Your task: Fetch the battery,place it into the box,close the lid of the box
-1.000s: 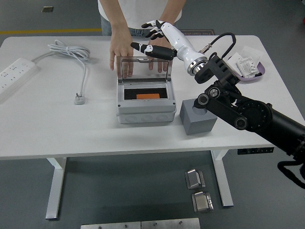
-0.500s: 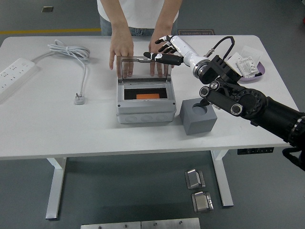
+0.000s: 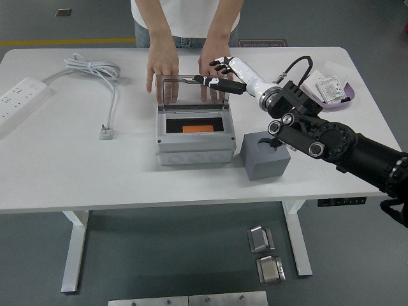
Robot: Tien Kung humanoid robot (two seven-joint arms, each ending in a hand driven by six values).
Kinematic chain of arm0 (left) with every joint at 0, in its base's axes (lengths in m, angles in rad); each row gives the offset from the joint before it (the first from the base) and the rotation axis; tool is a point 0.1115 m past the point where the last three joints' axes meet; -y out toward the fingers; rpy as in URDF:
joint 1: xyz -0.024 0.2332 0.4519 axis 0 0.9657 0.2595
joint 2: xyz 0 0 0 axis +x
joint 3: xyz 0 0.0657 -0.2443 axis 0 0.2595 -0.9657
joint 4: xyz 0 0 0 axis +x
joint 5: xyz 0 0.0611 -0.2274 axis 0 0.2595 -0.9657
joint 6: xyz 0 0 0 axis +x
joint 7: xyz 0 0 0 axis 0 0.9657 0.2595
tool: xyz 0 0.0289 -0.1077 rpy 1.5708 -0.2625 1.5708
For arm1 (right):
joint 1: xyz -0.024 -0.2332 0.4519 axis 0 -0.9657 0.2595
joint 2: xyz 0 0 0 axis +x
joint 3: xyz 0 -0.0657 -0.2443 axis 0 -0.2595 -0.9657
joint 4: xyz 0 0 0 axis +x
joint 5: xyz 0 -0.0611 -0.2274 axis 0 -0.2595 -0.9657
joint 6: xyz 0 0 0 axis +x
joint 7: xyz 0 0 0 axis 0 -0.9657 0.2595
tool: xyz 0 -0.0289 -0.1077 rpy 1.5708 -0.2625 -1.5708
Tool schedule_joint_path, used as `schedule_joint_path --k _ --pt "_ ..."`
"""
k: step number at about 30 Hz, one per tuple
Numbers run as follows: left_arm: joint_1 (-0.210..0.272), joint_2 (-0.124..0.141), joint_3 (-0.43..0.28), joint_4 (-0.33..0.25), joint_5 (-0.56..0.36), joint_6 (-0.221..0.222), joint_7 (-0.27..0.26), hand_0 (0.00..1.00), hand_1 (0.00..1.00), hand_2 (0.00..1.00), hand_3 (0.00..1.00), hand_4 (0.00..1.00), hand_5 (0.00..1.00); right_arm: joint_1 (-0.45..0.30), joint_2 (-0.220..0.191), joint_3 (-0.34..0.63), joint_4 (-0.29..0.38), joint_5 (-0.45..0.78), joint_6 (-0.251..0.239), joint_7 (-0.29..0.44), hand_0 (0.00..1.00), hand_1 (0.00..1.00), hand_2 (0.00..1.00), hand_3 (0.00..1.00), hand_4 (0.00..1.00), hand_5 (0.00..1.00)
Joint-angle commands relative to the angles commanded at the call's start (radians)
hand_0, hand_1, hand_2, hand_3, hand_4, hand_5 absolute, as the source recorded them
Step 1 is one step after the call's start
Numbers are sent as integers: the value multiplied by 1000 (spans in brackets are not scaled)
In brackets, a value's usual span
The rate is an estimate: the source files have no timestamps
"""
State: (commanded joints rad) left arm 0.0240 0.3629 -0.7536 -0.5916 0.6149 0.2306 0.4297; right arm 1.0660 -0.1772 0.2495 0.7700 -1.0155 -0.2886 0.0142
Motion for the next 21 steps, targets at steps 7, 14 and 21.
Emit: schedule_joint_path --k 7,14,21 --pt "5 -4 5 1 -10 4 -6 683 700 588 603 351 2 -30 -27 15 82 -62 -7 -6 947 849 840 845 998 849" --pt "8 -7 10 1 -18 6 -12 683 695 587 603 349 2 -61 -49 8 150 -106 -6 -17 943 846 837 846 998 856" --pt "11 -10 16 2 -27 8 -18 684 695 587 603 349 2 -77 -80 20 236 -171 -3 -39 942 842 835 848 998 853"
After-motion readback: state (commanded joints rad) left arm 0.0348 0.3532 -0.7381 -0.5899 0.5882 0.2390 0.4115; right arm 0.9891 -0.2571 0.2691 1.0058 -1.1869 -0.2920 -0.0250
